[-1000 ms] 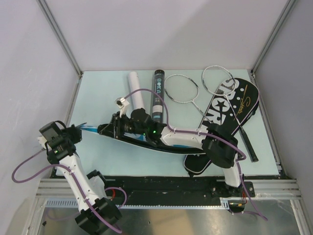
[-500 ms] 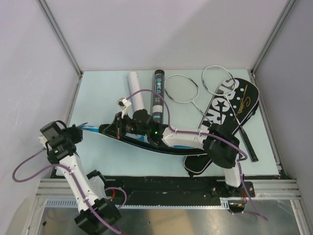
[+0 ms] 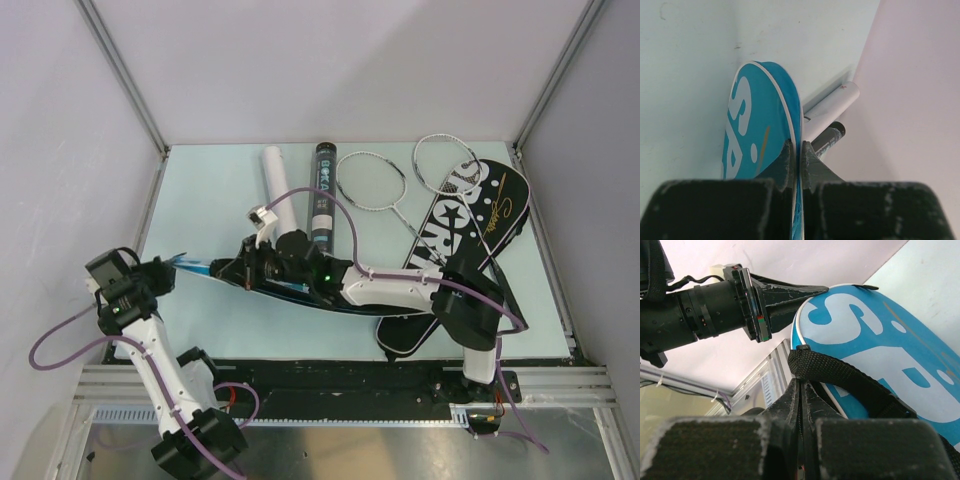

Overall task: Pack up the badminton gear
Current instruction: Zip the racket bag at the center of the board.

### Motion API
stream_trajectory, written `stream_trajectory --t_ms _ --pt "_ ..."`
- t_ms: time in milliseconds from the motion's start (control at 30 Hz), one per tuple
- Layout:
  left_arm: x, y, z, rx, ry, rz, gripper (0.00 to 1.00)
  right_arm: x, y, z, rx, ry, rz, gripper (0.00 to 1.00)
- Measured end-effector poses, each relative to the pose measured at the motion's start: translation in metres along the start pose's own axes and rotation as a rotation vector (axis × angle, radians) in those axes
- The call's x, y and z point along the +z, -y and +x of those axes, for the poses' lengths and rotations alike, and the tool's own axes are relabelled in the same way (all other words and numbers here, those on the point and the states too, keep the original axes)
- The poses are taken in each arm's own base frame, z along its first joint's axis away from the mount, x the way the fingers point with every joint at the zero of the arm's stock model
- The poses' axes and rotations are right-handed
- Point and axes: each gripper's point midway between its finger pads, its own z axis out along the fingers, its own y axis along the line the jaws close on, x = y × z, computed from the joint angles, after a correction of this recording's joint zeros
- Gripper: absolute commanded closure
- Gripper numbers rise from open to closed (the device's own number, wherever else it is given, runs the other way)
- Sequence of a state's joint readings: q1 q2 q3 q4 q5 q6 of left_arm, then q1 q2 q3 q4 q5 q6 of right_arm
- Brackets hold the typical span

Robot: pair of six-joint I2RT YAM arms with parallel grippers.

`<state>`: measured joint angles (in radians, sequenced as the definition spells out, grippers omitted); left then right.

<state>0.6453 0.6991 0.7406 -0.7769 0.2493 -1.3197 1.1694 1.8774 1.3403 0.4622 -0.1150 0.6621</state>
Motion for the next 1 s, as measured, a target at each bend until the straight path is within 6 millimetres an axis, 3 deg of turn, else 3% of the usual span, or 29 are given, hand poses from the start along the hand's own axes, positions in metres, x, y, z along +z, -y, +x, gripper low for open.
stream_trajectory --t_ms 267,667,833,1000 --pt "-0.001 -0.004 0.003 0.010 -0.013 -0.016 1.00 -0.012 0.005 0.006 0.029 -0.097 -0.066 1.00" --pt "0.001 -0.004 -0.007 0.012 0.043 -0.019 1.00 -0.027 0.007 0.021 0.114 -0.214 -0.122 1.00" --pt "0.001 -0.003 -0.009 0.012 0.052 -0.020 1.00 -0.035 0.014 0.026 0.121 -0.231 -0.084 1.00" --pt "-0.002 0.001 -0.011 0.013 0.063 -0.016 1.00 -0.057 0.024 0.025 0.120 -0.222 0.024 1.00"
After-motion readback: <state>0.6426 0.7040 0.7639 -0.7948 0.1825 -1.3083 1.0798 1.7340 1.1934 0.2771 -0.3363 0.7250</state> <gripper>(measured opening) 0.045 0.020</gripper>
